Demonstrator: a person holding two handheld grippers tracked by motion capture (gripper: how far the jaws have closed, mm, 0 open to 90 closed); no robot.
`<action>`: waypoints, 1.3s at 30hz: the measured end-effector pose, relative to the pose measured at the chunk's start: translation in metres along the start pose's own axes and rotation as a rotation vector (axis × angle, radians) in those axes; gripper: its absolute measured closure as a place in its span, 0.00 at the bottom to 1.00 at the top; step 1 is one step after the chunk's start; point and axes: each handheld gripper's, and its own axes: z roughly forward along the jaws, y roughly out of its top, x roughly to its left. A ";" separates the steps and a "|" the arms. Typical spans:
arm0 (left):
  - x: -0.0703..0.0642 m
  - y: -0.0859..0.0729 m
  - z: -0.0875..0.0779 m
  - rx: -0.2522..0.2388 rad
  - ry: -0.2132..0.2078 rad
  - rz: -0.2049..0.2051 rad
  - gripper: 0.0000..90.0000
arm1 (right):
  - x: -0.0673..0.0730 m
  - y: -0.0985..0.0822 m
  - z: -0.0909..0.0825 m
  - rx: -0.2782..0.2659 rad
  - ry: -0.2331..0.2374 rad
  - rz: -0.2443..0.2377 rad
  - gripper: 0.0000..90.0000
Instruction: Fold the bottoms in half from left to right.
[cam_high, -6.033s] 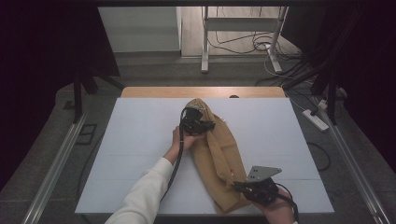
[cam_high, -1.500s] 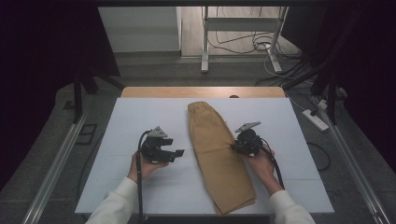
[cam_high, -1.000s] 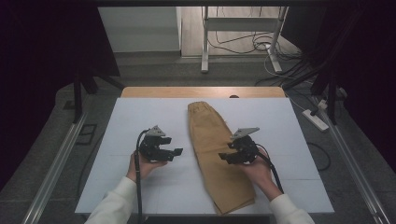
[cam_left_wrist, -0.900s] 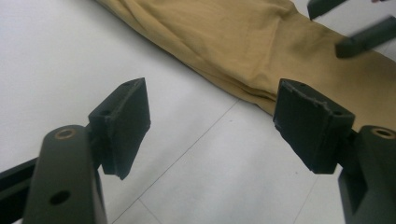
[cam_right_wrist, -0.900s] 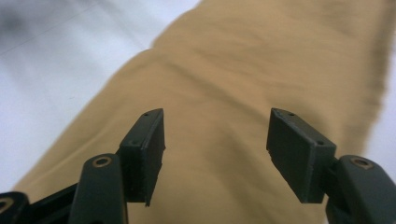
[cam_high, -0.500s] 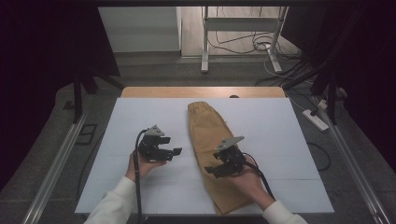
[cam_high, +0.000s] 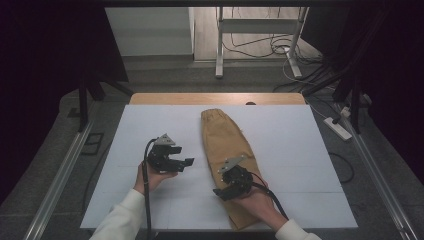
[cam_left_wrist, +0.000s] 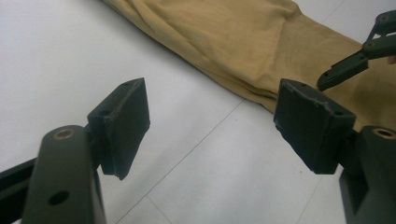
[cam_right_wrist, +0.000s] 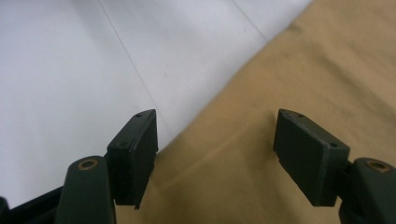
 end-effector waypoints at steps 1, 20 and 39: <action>0.000 0.000 0.000 0.000 0.000 0.000 0.29 | 0.001 0.000 0.001 0.009 -0.007 -0.003 0.34; 0.000 0.000 0.000 0.000 0.003 -0.002 0.29 | -0.007 -0.003 0.003 0.100 -0.056 0.028 0.55; 0.002 -0.001 -0.001 -0.003 0.008 -0.007 0.29 | -0.017 -0.003 -0.007 0.111 0.029 0.083 0.94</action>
